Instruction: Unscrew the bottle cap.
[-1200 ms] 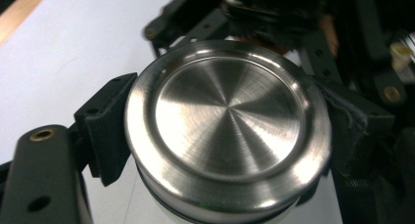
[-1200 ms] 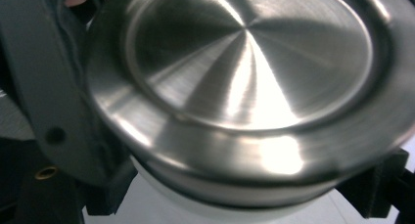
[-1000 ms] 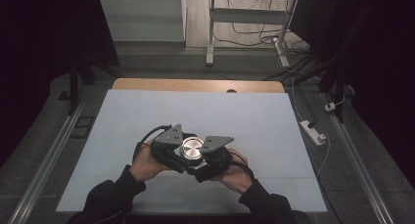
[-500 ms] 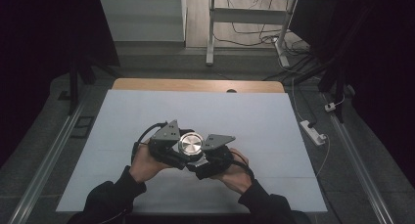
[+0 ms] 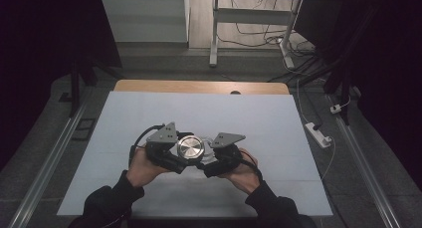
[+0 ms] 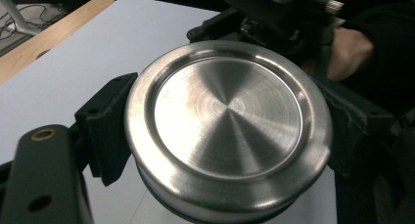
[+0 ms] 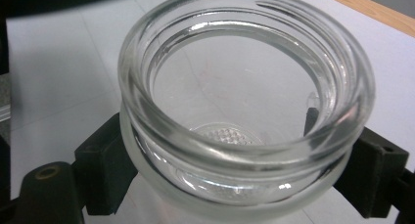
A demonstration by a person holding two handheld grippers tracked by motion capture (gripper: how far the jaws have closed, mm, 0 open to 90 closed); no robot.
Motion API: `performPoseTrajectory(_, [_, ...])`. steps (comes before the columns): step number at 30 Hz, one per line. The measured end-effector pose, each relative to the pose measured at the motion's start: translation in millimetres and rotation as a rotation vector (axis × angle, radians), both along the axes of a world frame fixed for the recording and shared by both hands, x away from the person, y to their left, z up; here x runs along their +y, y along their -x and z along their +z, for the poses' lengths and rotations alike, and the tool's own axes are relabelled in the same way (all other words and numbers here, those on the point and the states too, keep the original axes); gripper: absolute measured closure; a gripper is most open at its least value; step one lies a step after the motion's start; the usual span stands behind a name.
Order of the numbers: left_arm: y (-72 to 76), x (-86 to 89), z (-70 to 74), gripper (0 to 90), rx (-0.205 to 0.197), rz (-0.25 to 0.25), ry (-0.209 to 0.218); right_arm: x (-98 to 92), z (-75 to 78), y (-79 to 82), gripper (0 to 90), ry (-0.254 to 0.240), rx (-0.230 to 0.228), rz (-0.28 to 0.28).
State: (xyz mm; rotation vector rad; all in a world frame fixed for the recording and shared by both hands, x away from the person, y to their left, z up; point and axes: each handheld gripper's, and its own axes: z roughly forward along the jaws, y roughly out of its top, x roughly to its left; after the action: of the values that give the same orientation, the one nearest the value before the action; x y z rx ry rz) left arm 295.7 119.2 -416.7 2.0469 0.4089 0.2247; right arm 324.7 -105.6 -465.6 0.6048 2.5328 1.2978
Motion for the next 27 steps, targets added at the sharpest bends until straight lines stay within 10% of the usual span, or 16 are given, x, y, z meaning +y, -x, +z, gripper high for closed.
performPoseTrajectory(27, [22.9, -10.5, -13.2, 18.6, 0.001, -0.078, 0.007, -12.5, 4.5, -26.0, 15.1, -0.02, -0.006, -0.091])
